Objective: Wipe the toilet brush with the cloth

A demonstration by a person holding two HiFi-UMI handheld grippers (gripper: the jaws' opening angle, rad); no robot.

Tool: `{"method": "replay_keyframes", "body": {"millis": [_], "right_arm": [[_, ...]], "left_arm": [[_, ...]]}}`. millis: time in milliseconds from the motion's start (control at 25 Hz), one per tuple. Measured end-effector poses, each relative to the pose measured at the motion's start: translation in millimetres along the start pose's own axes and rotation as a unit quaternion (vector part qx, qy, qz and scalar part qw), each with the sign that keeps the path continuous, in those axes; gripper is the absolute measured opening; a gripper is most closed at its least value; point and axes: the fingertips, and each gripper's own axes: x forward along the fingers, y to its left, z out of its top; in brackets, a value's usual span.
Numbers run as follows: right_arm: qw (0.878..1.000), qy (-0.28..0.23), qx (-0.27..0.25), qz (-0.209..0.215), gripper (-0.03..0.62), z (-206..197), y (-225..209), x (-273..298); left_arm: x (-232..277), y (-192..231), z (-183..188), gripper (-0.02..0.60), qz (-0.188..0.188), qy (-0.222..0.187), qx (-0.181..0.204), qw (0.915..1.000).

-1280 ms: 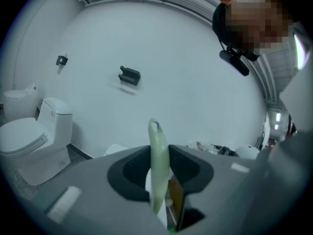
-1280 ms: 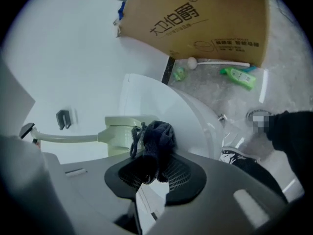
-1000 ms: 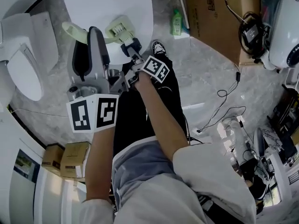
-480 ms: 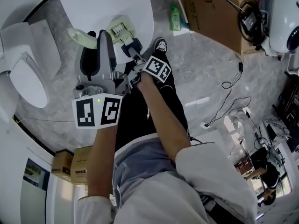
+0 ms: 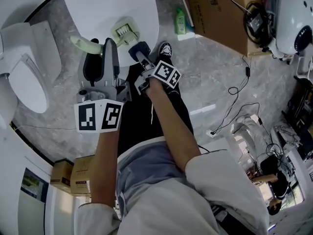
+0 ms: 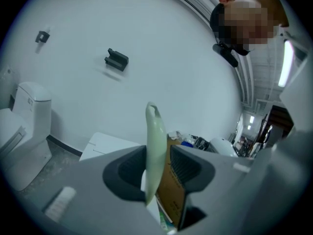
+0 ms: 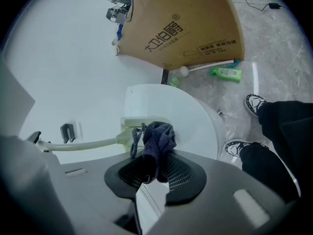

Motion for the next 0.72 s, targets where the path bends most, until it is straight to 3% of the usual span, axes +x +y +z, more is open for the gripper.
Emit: {"method": "replay_keyframes", "body": {"millis": [480, 720], "right_arm": [[0.998, 0.020, -0.053, 0.015, 0.080, -3.1, 48.2, -11.3], [0.999, 0.019, -0.041, 0.002, 0.080, 4.1, 53.4, 13.5]], "left_arm": [[0.9, 0.5, 9.5, 0.000, 0.000, -0.006, -0.016, 0.9998], [3.7, 0.3, 13.6, 0.000, -0.005, -0.004, -0.015, 0.9999]]}}
